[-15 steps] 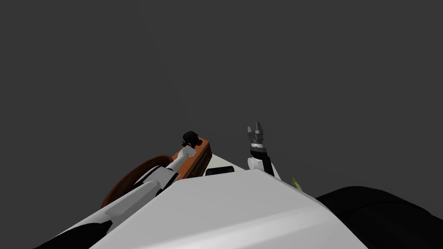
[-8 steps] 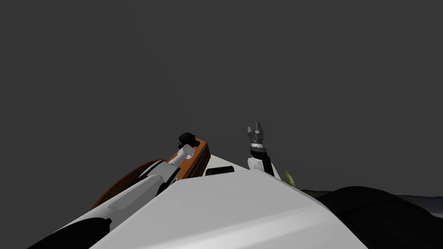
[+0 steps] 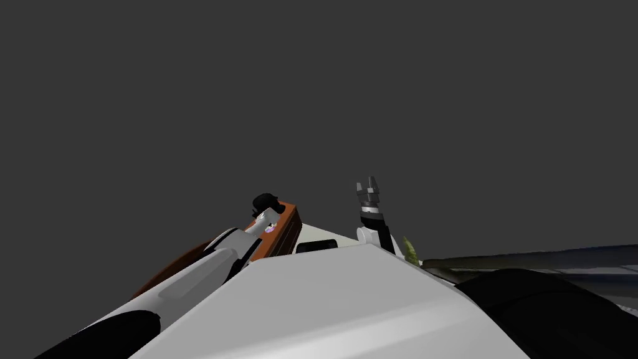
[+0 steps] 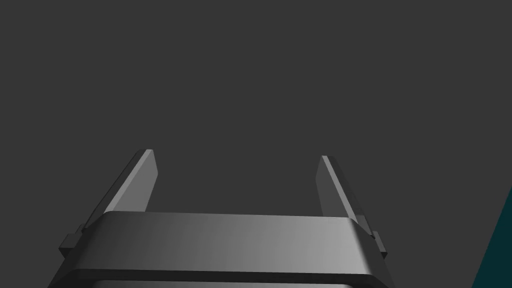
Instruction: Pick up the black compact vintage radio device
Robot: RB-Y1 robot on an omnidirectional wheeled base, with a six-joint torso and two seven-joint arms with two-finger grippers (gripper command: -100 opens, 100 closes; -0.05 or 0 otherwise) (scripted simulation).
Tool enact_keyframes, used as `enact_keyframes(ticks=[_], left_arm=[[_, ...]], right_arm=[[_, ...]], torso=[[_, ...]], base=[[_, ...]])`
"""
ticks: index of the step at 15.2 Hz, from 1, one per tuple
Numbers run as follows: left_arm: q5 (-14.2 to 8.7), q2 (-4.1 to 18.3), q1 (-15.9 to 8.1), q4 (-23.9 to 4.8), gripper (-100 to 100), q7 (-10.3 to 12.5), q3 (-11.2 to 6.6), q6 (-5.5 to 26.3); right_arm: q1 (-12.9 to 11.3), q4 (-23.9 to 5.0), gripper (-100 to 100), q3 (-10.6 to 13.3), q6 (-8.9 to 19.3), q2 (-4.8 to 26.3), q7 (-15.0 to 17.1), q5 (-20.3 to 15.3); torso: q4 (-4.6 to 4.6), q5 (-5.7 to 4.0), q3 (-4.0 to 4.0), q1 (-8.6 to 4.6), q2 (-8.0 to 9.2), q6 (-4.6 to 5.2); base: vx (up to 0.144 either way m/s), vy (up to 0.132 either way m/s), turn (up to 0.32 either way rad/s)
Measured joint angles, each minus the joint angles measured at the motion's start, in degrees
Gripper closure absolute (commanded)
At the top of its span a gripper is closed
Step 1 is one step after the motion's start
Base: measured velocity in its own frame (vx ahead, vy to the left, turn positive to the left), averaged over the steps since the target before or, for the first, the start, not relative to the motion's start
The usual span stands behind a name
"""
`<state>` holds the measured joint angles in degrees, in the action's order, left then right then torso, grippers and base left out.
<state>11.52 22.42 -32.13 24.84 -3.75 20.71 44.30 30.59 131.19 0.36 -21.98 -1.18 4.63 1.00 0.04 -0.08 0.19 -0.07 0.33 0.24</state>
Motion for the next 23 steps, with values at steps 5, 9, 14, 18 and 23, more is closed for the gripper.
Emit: enact_keyframes(ticks=[5,9,14,18,23], left_arm=[[1.8,-1.6,-0.2,-3.1,-100,4.7,-0.75,0.6],[3.3,-2.7,-0.3,-4.9,-100,8.3,-1.28,1.3],[4.0,-3.5,-1.3,-7.8,100,10.2,-1.38,0.6],[3.9,-3.4,-1.3,-7.9,100,10.2,-1.42,0.7],[2.8,-2.4,-1.3,-6.6,100,7.1,-0.87,-0.3]], right_arm=[[0.0,0.0,0,0.0,0.0,0.0,0.0,0.0],[0.0,0.0,0,0.0,0.0,0.0,0.0,0.0],[0.0,0.0,0,0.0,0.0,0.0,0.0,0.0],[0.0,0.0,0,0.0,0.0,0.0,0.0,0.0],[0.0,0.0,0,0.0,0.0,0.0,0.0,0.0]], torso=[[-0.04,0.17,-0.12,0.56,-0.18,0.10],[-0.16,0.26,-0.24,0.74,-0.31,0.01],[-0.28,0.22,-0.45,0.53,-0.62,-0.14],[-0.31,0.25,-0.53,0.53,-0.76,-0.04],[-0.29,0.12,-0.59,0.06,-0.92,0.02]], base=[[-0.040,0.140,-0.245],[-0.052,0.115,-0.212],[-0.007,0.024,0.007],[0.006,-0.016,0.062],[0.040,-0.101,0.141]])
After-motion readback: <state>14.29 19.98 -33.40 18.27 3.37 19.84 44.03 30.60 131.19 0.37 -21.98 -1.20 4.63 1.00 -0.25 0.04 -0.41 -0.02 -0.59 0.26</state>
